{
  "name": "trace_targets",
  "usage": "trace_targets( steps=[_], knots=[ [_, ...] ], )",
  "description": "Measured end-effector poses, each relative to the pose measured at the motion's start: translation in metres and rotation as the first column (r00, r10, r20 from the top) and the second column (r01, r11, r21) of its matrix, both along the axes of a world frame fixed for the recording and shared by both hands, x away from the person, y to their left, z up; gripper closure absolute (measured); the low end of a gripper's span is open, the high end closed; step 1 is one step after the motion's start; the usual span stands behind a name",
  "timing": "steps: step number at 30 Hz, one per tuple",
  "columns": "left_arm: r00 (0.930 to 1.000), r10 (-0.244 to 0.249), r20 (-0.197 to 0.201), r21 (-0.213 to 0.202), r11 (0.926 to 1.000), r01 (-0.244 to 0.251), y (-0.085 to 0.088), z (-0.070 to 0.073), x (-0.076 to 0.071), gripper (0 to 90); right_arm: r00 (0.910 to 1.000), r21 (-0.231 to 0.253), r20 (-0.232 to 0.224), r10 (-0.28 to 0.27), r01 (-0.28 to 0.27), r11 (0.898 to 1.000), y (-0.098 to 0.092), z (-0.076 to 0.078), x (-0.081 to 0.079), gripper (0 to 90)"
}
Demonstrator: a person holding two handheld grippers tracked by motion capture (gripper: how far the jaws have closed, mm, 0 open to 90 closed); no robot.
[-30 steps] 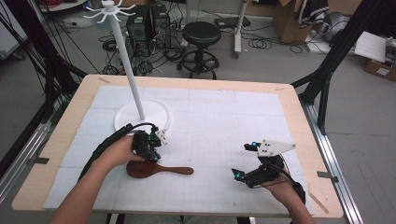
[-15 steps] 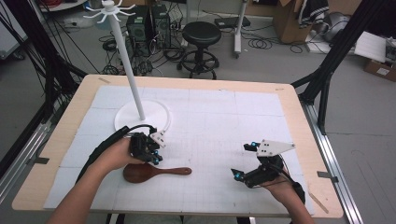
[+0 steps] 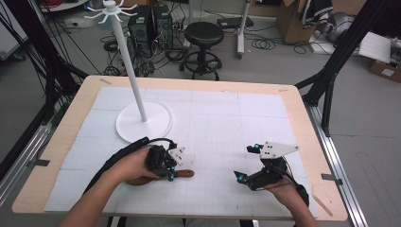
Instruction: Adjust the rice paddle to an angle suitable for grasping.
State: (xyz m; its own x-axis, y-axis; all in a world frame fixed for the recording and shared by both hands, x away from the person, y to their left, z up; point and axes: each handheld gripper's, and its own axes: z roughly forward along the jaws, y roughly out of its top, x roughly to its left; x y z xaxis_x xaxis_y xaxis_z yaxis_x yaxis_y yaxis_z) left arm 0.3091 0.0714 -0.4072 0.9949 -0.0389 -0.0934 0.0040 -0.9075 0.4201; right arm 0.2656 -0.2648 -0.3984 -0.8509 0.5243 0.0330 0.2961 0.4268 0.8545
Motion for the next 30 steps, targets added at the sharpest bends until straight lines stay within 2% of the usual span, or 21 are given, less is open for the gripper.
trace_targets(
  steps=[4,6,8,14,15,17,20,24,26,28,29,30],
  knots=[
    [0.9998,-0.012,0.015,0.011,0.9999,0.012,-0.008,-0.004,-0.001,89.9,1.0,0.001,-0.001,-0.001,0.001,1.0,0.0,0.0,0.0,0.5],
    [0.9992,-0.011,0.038,0.025,0.9996,0.011,-0.012,-0.006,-0.001,89.8,1.0,0.0,-0.001,0.001,-0.001,1.0,0.0,0.0,0.0,0.5],
    [0.9992,-0.017,0.036,0.025,0.9996,0.016,-0.014,-0.008,0.0,89.8,1.0,0.001,-0.001,0.001,-0.001,1.0,0.0,0.0,0.0,0.5],
    [0.9986,0.035,0.039,0.03,0.9989,-0.036,-0.015,-0.011,0.008,89.8,1.0,0.0,-0.001,0.0,0.0,1.0,0.0,0.0,0.0,0.6],
    [0.9974,0.052,0.051,0.029,0.9981,-0.053,-0.015,-0.011,0.01,89.8,1.0,0.001,-0.002,0.0,0.0,1.0,0.0,0.0,0.0,0.5],
    [0.9942,0.097,0.046,0.028,0.9948,-0.098,-0.012,-0.011,0.018,89.8,1.0,0.003,-0.004,0.001,-0.001,1.0,0.0,0.0,0.0,0.6],
    [0.9917,0.122,0.043,0.027,0.9921,-0.123,-0.01,-0.011,0.023,89.8,1.0,0.002,-0.003,0.002,-0.002,1.0,0.0,0.0,0.0,0.5],
    [0.9804,0.191,0.05,0.023,0.9812,-0.192,-0.006,-0.012,0.033,89.8,1.0,0.004,-0.006,-0.002,0.002,1.0,0.0,0.0,0.0,0.5],
    [0.979,0.197,0.052,0.021,0.9799,-0.199,-0.005,-0.012,0.034,89.8,1.0,0.003,-0.005,-0.002,0.002,1.0,0.0,0.0,0.0,0.6],
    [0.971,0.23,0.063,0.019,0.9725,-0.232,-0.004,-0.012,0.038,89.8,1.0,0.001,-0.003,-0.001,0.001,1.0,0.0,0.0,0.0,0.5],
    [0.971,0.23,0.063,0.019,0.9725,-0.232,-0.004,-0.012,0.038,89.8,1.0,0.002,-0.004,-0.002,0.002,1.0,0.0,0.0,0.0,0.5],
    [0.9676,0.243,0.068,0.023,0.9692,-0.245,-0.003,-0.012,0.039,89.8,1.0,0.002,-0.004,-0.001,0.001,1.0,0.0,0.0,0.0,0.5]
  ],
)
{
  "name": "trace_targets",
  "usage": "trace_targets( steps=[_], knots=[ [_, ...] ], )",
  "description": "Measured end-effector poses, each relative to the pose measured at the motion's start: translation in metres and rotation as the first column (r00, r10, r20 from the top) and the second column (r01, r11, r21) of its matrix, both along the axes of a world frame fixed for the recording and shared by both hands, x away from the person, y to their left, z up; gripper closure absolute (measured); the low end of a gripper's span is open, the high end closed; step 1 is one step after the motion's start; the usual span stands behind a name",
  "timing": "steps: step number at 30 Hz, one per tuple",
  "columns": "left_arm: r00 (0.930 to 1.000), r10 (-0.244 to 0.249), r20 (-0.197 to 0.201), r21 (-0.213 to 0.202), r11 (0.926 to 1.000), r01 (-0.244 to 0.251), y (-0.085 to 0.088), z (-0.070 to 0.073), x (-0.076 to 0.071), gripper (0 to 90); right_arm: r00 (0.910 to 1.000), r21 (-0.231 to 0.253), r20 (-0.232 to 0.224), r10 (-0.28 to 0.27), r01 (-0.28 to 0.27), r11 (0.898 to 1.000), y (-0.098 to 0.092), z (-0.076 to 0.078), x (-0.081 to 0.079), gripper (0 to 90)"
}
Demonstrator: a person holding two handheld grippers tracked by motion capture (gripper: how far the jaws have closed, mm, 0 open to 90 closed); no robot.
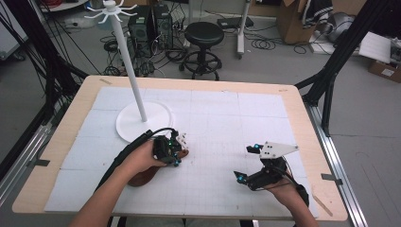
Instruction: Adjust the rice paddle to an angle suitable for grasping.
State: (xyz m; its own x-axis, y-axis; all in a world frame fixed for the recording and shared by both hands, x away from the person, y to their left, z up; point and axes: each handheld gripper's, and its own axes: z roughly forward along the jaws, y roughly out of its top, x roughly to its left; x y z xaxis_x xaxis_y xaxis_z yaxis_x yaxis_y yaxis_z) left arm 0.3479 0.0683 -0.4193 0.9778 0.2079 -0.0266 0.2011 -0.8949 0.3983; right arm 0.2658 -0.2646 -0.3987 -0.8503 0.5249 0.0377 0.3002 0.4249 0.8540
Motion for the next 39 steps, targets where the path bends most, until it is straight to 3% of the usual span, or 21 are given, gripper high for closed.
trace_targets(
  steps=[8,14,15,18,23,30,32,34,36,37,39],
  knots=[
    [0.9996,0.012,0.026,0.008,0.9999,-0.012,0.001,0.005,-0.005,87.4,1.0,0.0,0.001,0.0,0.0,1.0,0.0,0.0,0.0,0.5],
    [0.9982,0.052,0.031,-0.05,0.9975,-0.05,0.011,0.017,-0.009,81.0,1.0,0.002,-0.002,-0.002,0.002,1.0,-0.001,0.0,0.0,0.6],
    [0.9969,0.073,0.027,-0.075,0.9947,-0.071,0.016,0.02,-0.009,80.6,1.0,0.003,0.0,-0.002,0.002,1.0,-0.001,0.0,0.0,0.5],
    [0.994,0.109,0.013,-0.093,0.9898,-0.107,0.021,0.022,-0.009,76.1,1.0,0.001,-0.002,-0.003,0.003,1.0,0.0,0.0,-0.001,0.5],
    [0.9833,0.182,-0.005,-0.135,0.9742,-0.181,0.032,0.028,-0.011,70.2,1.0,0.002,-0.003,-0.003,0.003,1.0,0.0,0.0,0.0,0.5],
    [0.969,0.247,-0.001,-0.157,0.9569,-0.244,0.042,0.038,-0.014,56.3,1.0,0.008,-0.004,-0.008,0.008,1.0,0.0,0.001,0.002,0.5],
    [0.9672,0.254,-0.001,-0.16,0.9548,-0.251,0.044,0.039,-0.015,54.1,0.9999,0.009,-0.004,-0.01,0.01,1.0,0.0,0.002,0.002,0.5],
    [0.9671,0.254,-0.009,-0.163,0.9538,-0.252,0.046,0.039,-0.016,45.1,0.9999,0.007,-0.005,-0.01,0.01,1.0,0.001,0.002,0.002,0.6],
    [0.9677,0.252,-0.009,-0.167,0.9537,-0.25,0.048,0.039,-0.017,42.6,0.9999,0.006,-0.006,-0.01,0.01,1.0,0.001,0.002,0.002,0.6],
    [0.9669,0.254,-0.021,-0.162,0.9534,-0.254,0.05,0.039,-0.018,36.1,0.9999,0.005,-0.008,-0.012,0.012,1.0,0.001,0.002,0.002,0.5],
    [0.9663,0.257,-0.022,-0.164,0.9525,-0.257,0.051,0.038,-0.018,33.2,0.9999,0.004,-0.007,-0.014,0.014,1.0,0.001,0.002,0.002,0.5]
  ],
)
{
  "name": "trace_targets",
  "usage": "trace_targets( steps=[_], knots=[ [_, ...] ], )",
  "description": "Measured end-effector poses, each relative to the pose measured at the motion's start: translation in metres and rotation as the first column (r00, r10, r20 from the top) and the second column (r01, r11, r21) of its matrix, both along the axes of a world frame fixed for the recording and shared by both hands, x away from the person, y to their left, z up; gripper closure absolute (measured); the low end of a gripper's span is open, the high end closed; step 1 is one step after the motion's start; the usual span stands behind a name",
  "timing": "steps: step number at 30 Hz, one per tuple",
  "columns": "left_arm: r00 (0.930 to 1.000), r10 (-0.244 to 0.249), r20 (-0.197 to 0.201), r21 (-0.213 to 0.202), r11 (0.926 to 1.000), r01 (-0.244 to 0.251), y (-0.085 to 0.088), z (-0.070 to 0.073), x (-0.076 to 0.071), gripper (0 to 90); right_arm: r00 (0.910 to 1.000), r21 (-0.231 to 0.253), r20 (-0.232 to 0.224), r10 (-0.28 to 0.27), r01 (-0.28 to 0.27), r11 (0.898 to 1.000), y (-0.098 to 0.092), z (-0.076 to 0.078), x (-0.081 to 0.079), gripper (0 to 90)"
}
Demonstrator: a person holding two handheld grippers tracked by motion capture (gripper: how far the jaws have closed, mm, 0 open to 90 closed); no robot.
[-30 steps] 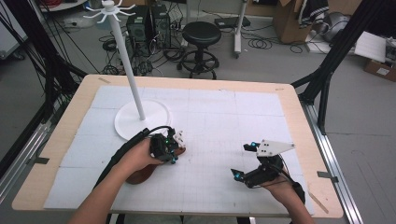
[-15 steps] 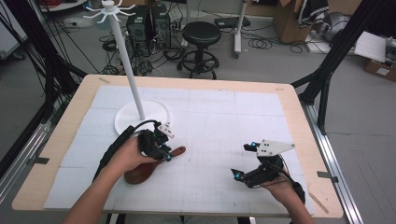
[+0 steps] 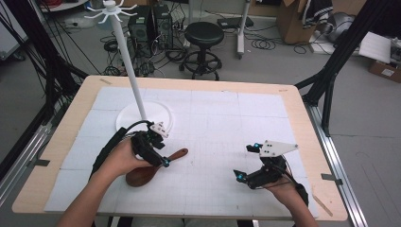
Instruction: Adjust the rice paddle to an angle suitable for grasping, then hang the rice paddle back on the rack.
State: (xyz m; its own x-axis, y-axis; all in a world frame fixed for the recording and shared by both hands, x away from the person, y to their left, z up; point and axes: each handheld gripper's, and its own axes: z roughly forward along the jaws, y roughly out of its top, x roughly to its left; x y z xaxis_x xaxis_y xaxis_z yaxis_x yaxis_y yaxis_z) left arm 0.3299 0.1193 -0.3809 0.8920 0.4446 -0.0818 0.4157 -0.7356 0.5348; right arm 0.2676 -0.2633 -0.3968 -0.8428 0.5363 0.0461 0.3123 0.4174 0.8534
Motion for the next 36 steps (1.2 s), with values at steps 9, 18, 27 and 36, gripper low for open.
trace_targets(
  steps=[9,18,27,36],
  knots=[
    [0.9996,0.026,-0.005,-0.005,0.9996,-0.026,0.009,0.005,-0.003,29.4,1.0,0.005,-0.001,-0.002,0.002,1.0,0.0,0.0,0.002,0.5],
    [0.999,0.045,0.007,0.012,0.9989,-0.045,0.014,0.008,-0.003,29.2,1.0,0.004,-0.001,-0.006,0.006,1.0,-0.001,0.001,0.003,0.5],
    [0.9981,0.062,0.005,0.032,0.9976,-0.062,0.015,0.006,-0.005,28.1,1.0,0.001,-0.006,-0.001,0.001,1.0,-0.002,0.0,0.003,0.5],
    [0.9991,0.039,-0.018,0.092,0.9951,-0.038,0.004,0.0,-0.002,27.8,1.0,0.0,0.001,-0.001,0.001,1.0,-0.004,0.0,0.002,0.6]
  ],
)
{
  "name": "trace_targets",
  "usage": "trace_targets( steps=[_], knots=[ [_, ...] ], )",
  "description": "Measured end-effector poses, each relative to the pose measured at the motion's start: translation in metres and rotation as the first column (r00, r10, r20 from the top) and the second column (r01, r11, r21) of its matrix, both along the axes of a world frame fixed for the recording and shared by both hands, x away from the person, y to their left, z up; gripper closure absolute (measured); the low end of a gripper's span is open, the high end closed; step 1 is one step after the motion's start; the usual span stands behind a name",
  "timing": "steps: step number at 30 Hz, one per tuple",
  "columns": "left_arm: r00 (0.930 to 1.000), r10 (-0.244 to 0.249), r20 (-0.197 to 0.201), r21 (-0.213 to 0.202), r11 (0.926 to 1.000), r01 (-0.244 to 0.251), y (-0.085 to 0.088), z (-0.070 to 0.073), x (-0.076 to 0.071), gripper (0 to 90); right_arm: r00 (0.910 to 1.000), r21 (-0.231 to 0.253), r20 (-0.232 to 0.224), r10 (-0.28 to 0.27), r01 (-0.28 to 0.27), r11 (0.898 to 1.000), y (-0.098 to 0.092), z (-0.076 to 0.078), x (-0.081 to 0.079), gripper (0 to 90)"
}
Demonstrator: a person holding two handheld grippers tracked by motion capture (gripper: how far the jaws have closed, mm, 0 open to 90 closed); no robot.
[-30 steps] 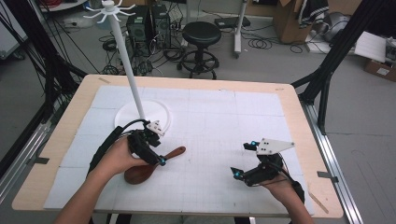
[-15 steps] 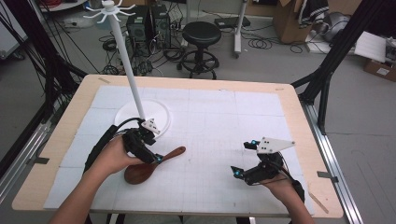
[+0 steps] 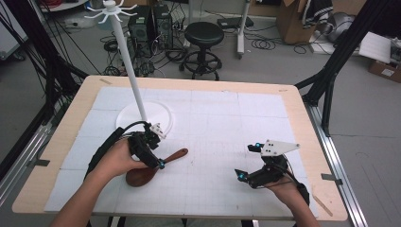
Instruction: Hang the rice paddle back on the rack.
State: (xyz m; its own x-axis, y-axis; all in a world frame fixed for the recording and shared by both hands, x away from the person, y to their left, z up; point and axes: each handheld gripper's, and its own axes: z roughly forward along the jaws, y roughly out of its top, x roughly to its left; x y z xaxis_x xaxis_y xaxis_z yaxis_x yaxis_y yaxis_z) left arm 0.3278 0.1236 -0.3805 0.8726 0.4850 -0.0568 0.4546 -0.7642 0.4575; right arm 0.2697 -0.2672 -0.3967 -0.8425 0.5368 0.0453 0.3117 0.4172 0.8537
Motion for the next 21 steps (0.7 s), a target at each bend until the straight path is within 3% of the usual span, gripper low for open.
trace_targets(
  steps=[9,21],
  knots=[
    [0.9993,-0.017,-0.034,0.099,0.9949,0.02,-0.013,-0.008,0.005,28.3,1.0,0.0,-0.005,0.002,-0.002,1.0,0.0,0.0,0.0,0.6],
    [0.9957,-0.023,-0.089,0.167,0.9852,0.038,-0.023,-0.016,0.012,29.8,1.0,-0.004,-0.006,0.0,0.0,1.0,-0.001,0.0,0.0,0.5]
  ],
)
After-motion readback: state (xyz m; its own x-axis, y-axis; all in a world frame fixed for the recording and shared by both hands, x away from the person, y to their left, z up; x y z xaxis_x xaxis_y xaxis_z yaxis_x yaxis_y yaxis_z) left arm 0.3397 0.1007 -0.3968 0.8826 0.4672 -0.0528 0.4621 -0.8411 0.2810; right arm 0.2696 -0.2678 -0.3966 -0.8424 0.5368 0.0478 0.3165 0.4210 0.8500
